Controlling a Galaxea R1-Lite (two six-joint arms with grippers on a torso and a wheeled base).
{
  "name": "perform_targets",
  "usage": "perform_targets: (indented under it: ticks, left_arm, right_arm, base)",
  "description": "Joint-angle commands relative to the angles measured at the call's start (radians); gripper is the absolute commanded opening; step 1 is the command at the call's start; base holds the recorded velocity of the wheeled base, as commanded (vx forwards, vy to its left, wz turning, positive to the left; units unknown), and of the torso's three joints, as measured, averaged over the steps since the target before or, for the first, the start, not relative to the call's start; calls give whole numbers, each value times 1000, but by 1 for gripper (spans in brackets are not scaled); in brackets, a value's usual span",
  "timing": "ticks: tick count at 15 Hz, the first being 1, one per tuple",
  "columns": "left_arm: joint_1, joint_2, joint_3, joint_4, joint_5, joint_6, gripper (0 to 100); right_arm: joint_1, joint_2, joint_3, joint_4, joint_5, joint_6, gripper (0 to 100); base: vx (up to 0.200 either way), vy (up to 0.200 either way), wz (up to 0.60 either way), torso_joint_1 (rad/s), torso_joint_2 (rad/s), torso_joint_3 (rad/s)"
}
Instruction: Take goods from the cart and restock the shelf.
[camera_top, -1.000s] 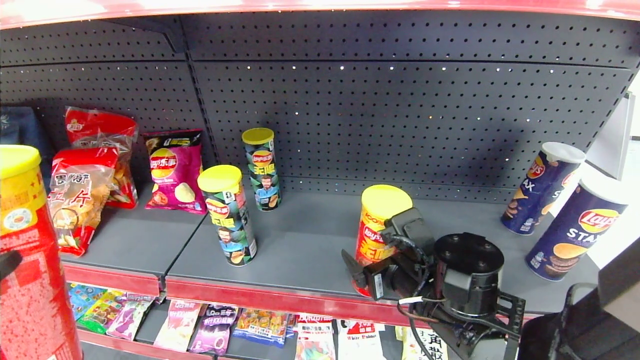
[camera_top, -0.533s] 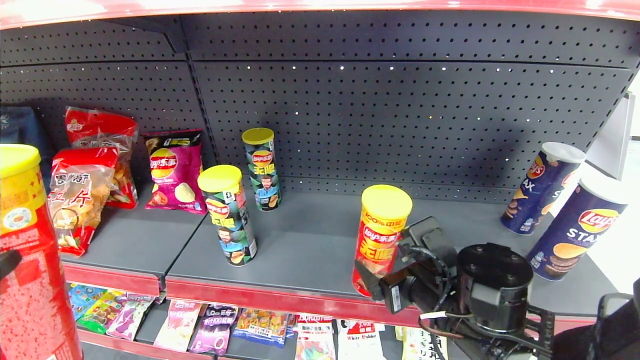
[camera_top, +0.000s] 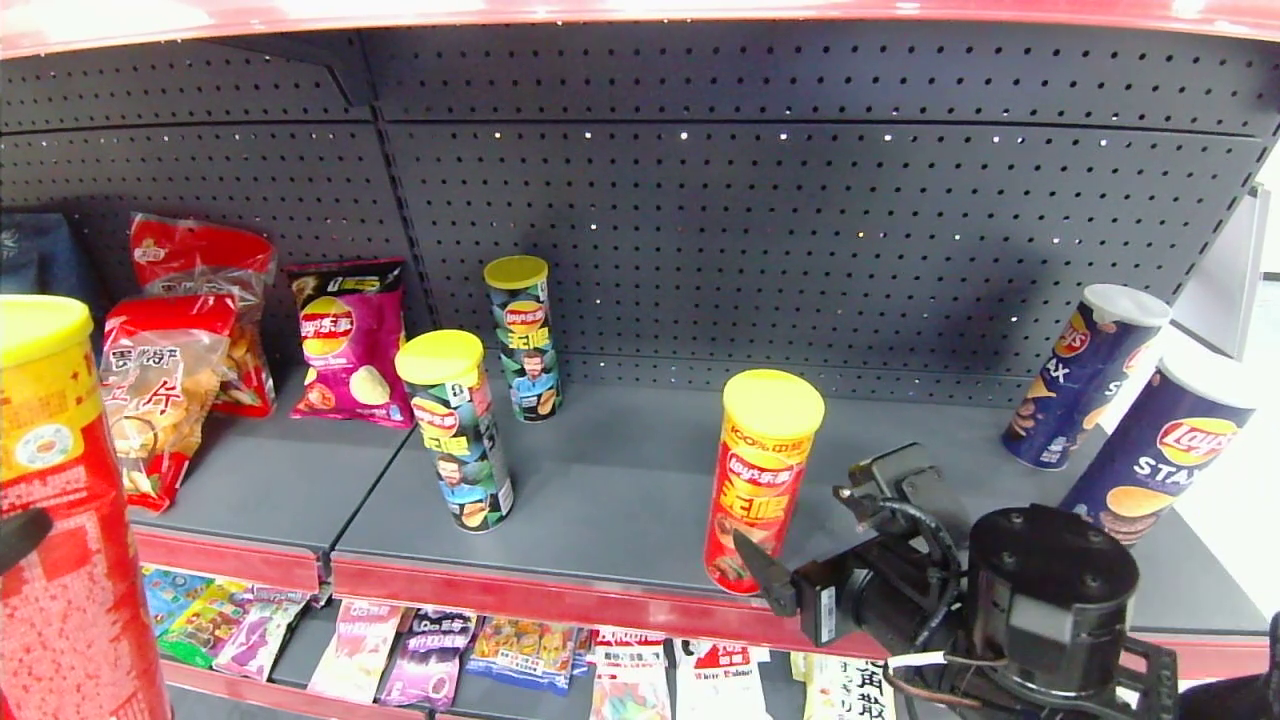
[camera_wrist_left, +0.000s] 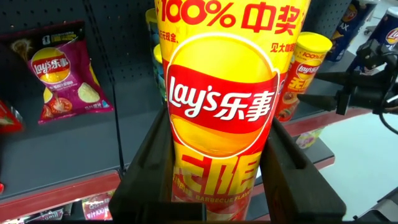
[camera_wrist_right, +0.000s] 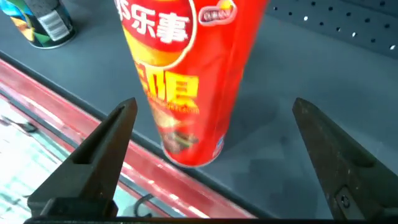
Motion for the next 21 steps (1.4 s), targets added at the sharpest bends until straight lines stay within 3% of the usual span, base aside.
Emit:
perform_targets:
  ticks: [1, 9, 14, 17, 21]
  left_arm:
    - [0, 10, 3, 0, -1, 0, 0]
    - [0, 18, -2, 0, -3, 0, 0]
    - [0, 7, -11, 0, -1, 2, 0]
    - [0, 6, -20, 0, -1, 8, 0]
    - [0, -13, -22, 0, -3, 6, 0]
  right_arm:
    - [1, -47, 35, 0, 0, 13, 100]
    - [-31, -292, 138, 9, -15, 20, 100]
    - [-99, -495, 179, 18, -24, -87, 100]
    - [-177, -611, 125, 130, -15, -133, 100]
    - [-298, -837, 13, 546, -1, -142, 100]
  base:
    - [0, 0, 0, 0, 0, 0]
    - [0, 0, 0, 0, 0, 0]
    - [0, 0, 0, 0, 0, 0]
    - [0, 0, 0, 0, 0, 0]
    - [0, 0, 0, 0, 0, 0]
